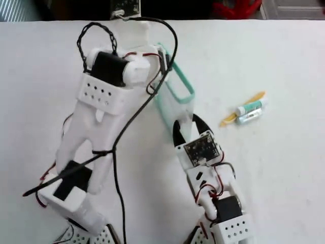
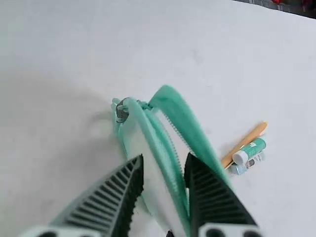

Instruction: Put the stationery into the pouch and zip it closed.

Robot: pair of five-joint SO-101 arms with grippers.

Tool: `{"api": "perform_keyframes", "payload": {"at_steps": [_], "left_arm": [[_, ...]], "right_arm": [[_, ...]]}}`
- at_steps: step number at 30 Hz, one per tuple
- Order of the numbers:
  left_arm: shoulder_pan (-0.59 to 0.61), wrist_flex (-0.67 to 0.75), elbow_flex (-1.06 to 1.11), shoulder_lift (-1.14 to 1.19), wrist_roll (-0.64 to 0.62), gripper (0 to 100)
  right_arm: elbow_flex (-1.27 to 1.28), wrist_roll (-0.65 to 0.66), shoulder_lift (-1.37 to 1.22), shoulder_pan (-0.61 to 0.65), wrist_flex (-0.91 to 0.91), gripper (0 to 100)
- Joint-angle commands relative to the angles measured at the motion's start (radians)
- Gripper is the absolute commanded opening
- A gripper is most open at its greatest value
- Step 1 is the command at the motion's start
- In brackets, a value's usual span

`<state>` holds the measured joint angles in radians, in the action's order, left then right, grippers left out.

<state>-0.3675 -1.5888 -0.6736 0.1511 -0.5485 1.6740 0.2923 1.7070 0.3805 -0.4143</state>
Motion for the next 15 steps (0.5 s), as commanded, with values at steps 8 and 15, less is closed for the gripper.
{"api": "perform_keyframes", "payload": {"at_steps": [8, 15], "left_arm": [[-0.002, -0.038, -0.135, 0.116, 0.018, 5], [-0.05, -0.003, -0.281, 0.116, 0.219, 3]], "right_arm": [[-0.002, 0.011, 0.005, 0.001, 0.015, 6.9], [-0.078, 0.011, 0.005, 0.01, -0.145, 33.5]]}}
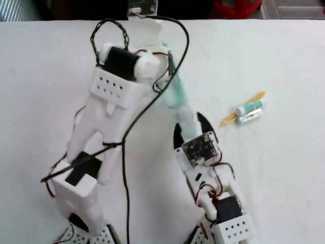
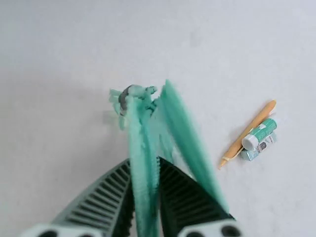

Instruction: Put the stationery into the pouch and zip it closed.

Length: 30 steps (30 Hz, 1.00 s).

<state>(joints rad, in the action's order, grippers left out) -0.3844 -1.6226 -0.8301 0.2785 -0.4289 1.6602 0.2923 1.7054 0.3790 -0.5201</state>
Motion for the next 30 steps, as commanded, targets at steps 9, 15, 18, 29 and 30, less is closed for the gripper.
{"api": "perform_keyframes", "payload": {"at_steps": [9, 15, 18, 29, 30], "left_arm": [[-0.056, 0.046, -0.229, -0.012, 0.417, 3], [-0.065, 0.041, -0.238, -0.019, 0.687, 2], [-0.068, 0.043, -0.238, -0.016, 0.898, 2], [-0.147, -0.15, -0.238, -0.044, 1.241, 2], [-0.154, -0.15, -0.235, -0.053, 1.241, 2]], "right_arm": [[-0.158, -0.014, 0.091, -0.209, -0.074, 31.1], [-0.172, -0.081, 0.093, -0.288, -0.059, 23.5], [-0.172, -0.089, 0.094, -0.295, -0.054, 22.1], [-0.095, -0.089, 0.094, -0.292, 0.068, 22.0], [-0.094, -0.084, 0.094, -0.289, 0.065, 22.0]]}}
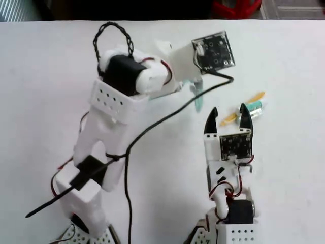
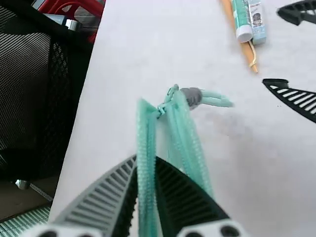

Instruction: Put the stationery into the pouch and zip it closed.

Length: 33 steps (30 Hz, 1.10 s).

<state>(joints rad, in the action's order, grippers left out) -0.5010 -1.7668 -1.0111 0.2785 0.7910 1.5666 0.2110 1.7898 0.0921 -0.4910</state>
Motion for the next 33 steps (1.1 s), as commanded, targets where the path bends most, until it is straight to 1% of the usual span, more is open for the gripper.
{"api": "perform_keyframes", "payload": {"at_steps": [1, 6, 10, 12, 16, 18, 22, 27, 29, 33], "left_arm": [[-0.045, -0.009, -0.054, -0.062, 0.021, 2], [-0.05, -0.018, -0.052, -0.114, 0.021, 2], [-0.053, -0.02, 0.015, -0.174, 0.017, 2], [-0.068, -0.02, 0.098, -0.225, 0.021, 2], [-0.117, -0.02, 0.275, -0.306, 0.021, 2], [-0.131, -0.018, 0.331, -0.338, 0.023, 2], [-0.128, -0.018, 0.353, -0.361, 0.052, 2], [-0.088, -0.018, 0.351, -0.361, 0.064, 2], [-0.071, -0.018, 0.356, -0.358, 0.064, 2], [-0.038, -0.014, 0.356, -0.357, 0.064, 2]], "right_arm": [[-0.002, 0.0, 0.01, -0.001, 0.028, 22.0], [-0.078, 0.002, 0.012, -0.008, -0.074, 22.1], [-0.08, 0.002, 0.012, -0.005, -0.077, 22.2], [-0.055, 0.002, 0.012, -0.004, -0.038, 22.3], [0.034, -0.006, 0.012, 0.002, 0.113, 22.3], [0.06, -0.006, 0.012, 0.031, 0.159, 22.3], [0.071, 0.002, 0.01, 0.09, 0.165, 22.3], [0.086, 0.002, 0.008, 0.096, 0.163, 22.3], [0.084, 0.002, 0.01, 0.102, 0.147, 22.0], [0.015, 0.0, 0.012, 0.134, 0.01, 22.0]]}}
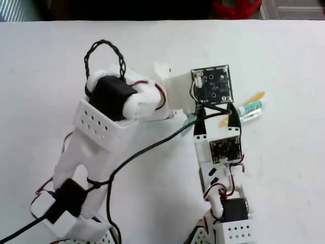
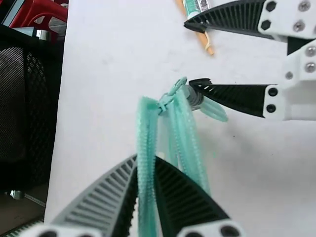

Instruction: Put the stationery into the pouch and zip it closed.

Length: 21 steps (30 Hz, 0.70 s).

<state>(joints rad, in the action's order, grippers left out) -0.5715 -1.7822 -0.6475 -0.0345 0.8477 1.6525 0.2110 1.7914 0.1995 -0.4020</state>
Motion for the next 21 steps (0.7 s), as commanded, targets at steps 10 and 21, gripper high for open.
{"api": "perform_keyframes", "payload": {"at_steps": [10, 21], "left_arm": [[0.015, -0.003, -0.005, -0.044, 0.003, 2], [-0.007, -0.002, 0.103, -0.053, 0.009, 2]], "right_arm": [[-0.103, 0.003, 0.007, 0.148, -0.097, 22.2], [-0.041, 0.103, 0.005, 0.122, 0.005, 22.0]]}}
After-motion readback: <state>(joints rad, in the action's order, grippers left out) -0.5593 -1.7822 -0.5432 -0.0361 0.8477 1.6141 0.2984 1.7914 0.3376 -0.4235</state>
